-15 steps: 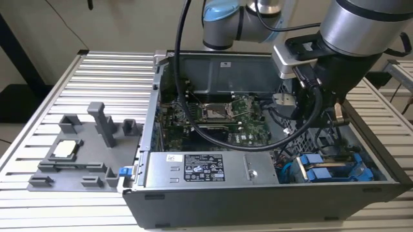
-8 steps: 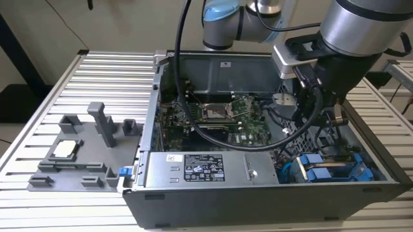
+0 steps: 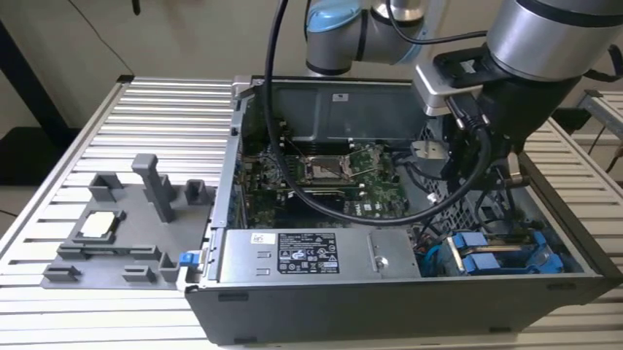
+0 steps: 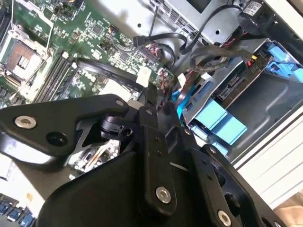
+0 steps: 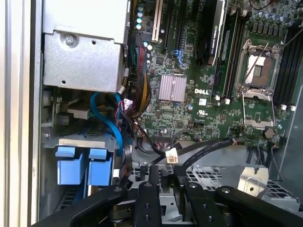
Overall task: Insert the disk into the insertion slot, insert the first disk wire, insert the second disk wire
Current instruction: 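Insert the second disk wire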
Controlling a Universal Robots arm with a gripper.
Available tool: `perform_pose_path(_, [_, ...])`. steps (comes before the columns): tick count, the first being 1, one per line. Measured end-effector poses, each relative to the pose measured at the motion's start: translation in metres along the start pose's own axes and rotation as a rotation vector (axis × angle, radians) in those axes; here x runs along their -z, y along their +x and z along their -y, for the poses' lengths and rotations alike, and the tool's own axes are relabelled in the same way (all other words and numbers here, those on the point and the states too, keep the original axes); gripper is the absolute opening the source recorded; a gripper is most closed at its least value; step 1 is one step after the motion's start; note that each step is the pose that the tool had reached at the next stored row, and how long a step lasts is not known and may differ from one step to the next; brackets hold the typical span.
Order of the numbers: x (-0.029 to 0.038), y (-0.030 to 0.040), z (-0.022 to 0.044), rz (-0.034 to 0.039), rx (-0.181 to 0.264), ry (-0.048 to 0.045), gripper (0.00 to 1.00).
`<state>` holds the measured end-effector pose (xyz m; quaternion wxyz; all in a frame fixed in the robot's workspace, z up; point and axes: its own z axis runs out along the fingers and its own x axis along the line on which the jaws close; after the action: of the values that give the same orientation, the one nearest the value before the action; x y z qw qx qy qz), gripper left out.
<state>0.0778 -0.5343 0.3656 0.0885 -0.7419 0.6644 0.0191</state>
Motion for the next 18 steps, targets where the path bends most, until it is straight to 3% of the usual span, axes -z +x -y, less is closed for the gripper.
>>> perform_pose_path(4, [-0.0029,0.0006,0.0011,0.0024,0.001,0.0001,0.27])
perform_pose_path(6, [-0.0032,0.0000,0.0015,-0.0074,0.002,-0.0012,0.27])
perform_pose_path(8, [-0.0035,-0.0014,0.0018,-0.0090,0.002,-0.0013,0.27])
perform_pose_path(10, [-0.0039,-0.0036,0.0020,-0.0170,0.003,-0.0022,0.25])
perform_pose_path(11, [-0.0041,-0.0053,0.0021,-0.0210,0.003,-0.0028,0.18])
perform_pose_path(18, [-0.0036,-0.0071,0.0024,-0.0215,0.003,-0.0029,0.16])
